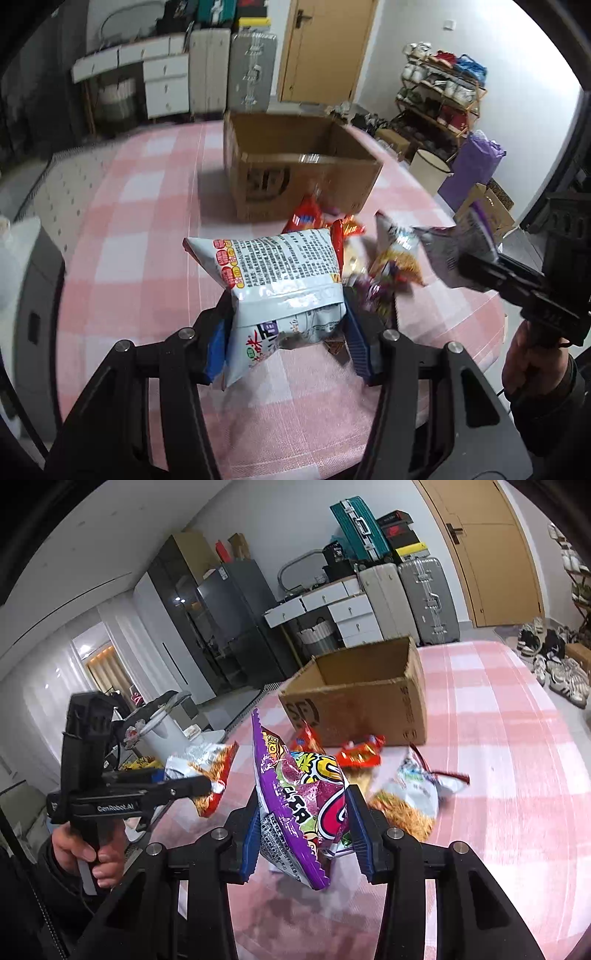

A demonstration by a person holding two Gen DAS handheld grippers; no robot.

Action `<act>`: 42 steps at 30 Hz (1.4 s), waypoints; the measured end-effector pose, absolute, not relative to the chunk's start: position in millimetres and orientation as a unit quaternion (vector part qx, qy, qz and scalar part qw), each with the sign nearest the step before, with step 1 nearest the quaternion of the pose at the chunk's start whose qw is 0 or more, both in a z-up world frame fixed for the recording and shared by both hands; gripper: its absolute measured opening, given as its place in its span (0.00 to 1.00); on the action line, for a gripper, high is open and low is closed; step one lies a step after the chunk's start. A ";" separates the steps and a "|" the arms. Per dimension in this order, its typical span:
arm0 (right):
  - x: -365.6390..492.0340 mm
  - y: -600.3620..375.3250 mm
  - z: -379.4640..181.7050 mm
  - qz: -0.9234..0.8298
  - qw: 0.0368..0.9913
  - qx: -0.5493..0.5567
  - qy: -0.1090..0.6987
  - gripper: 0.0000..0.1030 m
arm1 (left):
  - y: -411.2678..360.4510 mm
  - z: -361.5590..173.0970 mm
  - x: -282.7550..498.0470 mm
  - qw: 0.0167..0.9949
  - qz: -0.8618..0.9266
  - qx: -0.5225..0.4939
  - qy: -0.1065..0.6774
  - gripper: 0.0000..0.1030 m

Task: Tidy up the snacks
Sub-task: 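Grasp the white-and-blue chip bag with the left gripper while the right holds the purple bag, then carry the chip bag with the left gripper while the right carries the purple bag to the box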

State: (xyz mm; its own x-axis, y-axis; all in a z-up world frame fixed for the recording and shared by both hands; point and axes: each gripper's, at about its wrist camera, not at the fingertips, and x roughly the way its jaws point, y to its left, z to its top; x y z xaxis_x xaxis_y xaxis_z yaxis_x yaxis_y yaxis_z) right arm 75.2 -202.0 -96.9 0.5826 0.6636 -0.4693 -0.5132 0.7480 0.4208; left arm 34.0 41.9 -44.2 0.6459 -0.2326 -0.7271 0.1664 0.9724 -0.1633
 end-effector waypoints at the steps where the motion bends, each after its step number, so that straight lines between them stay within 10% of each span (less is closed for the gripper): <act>1: 76.2 -200.4 -91.8 0.335 0.883 0.118 0.308 0.41 | 41.5 -37.7 34.7 0.908 -0.111 -0.037 0.402 0.49; 42: 266.8 -167.0 28.8 0.361 0.879 0.132 0.281 0.41 | 30.1 89.5 279.8 0.917 -0.123 -0.052 0.376 0.50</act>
